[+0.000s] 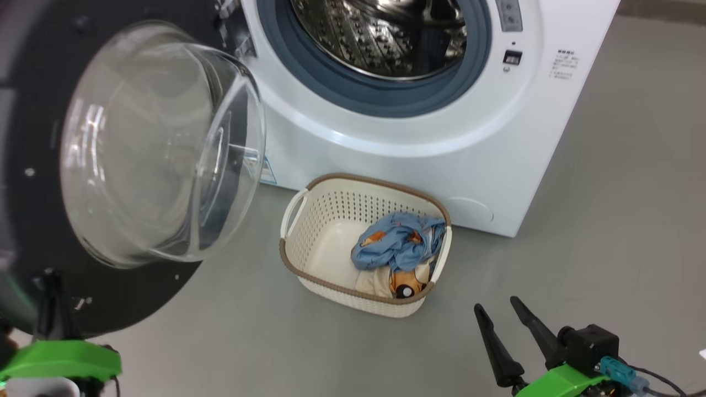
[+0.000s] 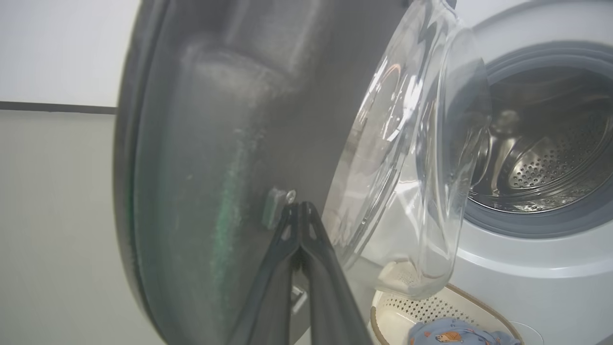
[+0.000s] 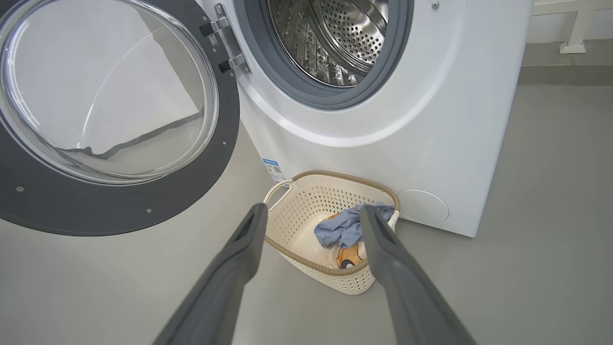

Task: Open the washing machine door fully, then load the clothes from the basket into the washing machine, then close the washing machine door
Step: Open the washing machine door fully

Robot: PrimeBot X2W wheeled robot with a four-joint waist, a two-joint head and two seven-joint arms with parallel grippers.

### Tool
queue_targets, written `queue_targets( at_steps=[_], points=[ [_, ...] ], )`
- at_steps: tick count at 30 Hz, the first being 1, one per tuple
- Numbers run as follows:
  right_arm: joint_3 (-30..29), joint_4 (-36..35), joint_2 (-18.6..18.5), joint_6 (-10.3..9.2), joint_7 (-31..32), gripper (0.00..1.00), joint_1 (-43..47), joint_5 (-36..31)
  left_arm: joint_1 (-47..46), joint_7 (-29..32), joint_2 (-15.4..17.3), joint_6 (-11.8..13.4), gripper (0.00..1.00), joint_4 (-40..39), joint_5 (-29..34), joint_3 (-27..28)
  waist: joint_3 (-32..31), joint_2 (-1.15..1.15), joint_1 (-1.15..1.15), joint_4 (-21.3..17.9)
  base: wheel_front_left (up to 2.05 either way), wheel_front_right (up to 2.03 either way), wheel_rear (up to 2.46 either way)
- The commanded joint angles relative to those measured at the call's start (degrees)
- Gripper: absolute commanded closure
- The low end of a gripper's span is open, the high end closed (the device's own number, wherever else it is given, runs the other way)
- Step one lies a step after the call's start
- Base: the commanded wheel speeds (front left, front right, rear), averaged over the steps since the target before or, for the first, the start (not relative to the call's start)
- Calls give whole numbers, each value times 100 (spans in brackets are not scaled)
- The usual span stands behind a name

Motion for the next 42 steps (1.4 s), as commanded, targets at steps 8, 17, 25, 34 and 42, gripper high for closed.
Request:
queue_targets(
  at_steps=[8,17,25,34,42],
  points=[
    [69,-535,-182,9,295,0,-280,-205,-948,-39,513,-102,100,362,112,915,755,0,0,-5,0,0,0],
    [-20,-860,-356,9,542,0,-244,-291,-1454,-39,706,-232,100,905,260,1466,1064,0,0,19,0,0,0],
    [-46,-1028,-433,9,671,0,-208,-311,-1740,-39,773,-305,100,1212,458,1772,1194,0,0,23,0,0,0],
    [-48,-1058,-432,9,710,0,-191,-314,-1803,-39,697,-391,100,1285,704,1976,1147,0,0,0,0,0,0],
    [-41,-977,-355,9,635,0,-201,-292,-1738,-39,561,-474,100,1254,869,2025,996,0,0,-6,0,0,0]
  ],
)
